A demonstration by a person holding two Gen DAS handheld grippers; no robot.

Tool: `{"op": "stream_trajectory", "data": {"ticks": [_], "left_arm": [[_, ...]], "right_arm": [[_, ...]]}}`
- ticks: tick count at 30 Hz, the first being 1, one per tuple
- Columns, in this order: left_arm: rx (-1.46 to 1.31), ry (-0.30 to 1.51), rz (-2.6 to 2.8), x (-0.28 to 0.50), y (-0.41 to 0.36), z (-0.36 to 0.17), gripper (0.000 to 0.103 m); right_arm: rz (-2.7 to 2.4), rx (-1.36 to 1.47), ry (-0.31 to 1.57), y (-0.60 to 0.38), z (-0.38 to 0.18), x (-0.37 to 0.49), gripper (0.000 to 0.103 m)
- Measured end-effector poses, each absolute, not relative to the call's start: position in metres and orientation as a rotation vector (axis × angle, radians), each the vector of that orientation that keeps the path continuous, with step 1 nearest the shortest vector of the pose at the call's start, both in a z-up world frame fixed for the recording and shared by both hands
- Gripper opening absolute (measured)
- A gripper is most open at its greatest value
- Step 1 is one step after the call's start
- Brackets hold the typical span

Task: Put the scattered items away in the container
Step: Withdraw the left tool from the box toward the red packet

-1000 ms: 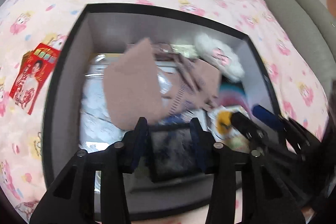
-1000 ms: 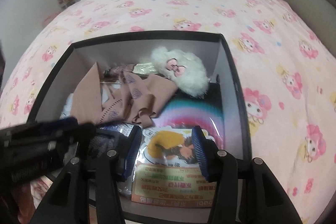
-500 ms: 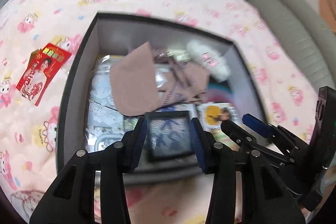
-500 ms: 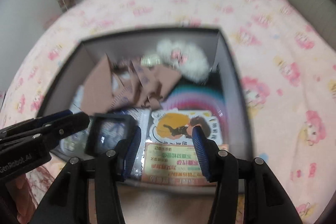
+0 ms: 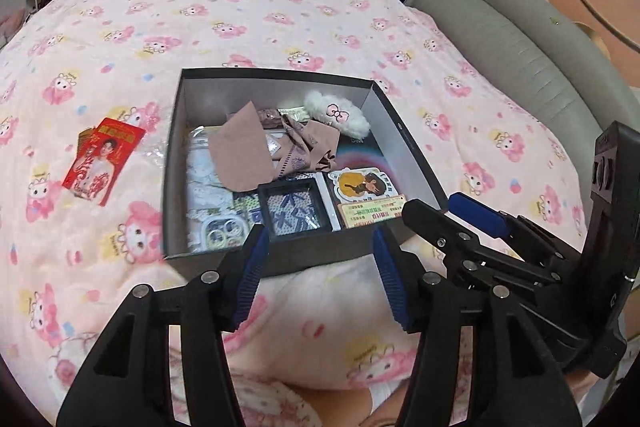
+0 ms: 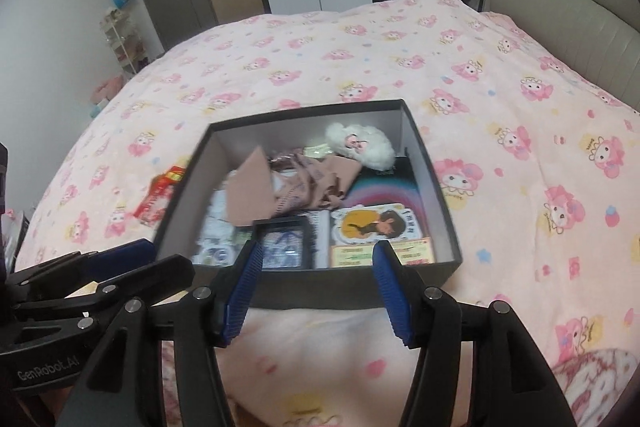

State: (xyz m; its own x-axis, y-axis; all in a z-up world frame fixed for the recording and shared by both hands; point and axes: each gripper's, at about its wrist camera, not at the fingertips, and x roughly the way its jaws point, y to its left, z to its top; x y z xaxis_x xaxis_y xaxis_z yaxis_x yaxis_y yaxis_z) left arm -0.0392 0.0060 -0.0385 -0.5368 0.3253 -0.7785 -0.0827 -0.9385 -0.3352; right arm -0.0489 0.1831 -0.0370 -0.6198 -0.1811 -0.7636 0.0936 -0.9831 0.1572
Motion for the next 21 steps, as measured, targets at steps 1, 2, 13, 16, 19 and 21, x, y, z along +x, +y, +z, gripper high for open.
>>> {"op": "stream_trajectory", "data": {"ticks": [1,2,13,16,19,21], "left_arm": [[-1.360,-0.381,2.539,-0.035,0.001,-0.037,0.055],[-1.358,-0.378,2.540,-0.032,-0.004,-0.036,0.055],[-1.383,-0.454,2.650,0.005,-0.084,-0.035,0.055],[-1.382,-0.501,2.692,0.013,-0.111,-0.036,0.055],[-1.389,-0.573,2.712,0.017,-0.138,-0.044,0.055],[-1.400,-0.620,2.723,0.018,-0.156,-0.051,0.055]], "right_arm": [[-2.692,1.280,-0.148,0.177,-0.033,-0.045,0.054],[-2.692,1.276,-0.138,0.172,-0.032,-0.042,0.054],[-2.588,1.234,-0.016,0.087,-0.030,-0.036,0.054],[-2.546,1.227,-0.001,0.062,-0.030,-0.039,0.054],[-2.492,1.236,0.030,0.032,-0.035,-0.047,0.054],[-2.467,1.244,0.054,0.013,-0.039,-0.053,0.054]]}}
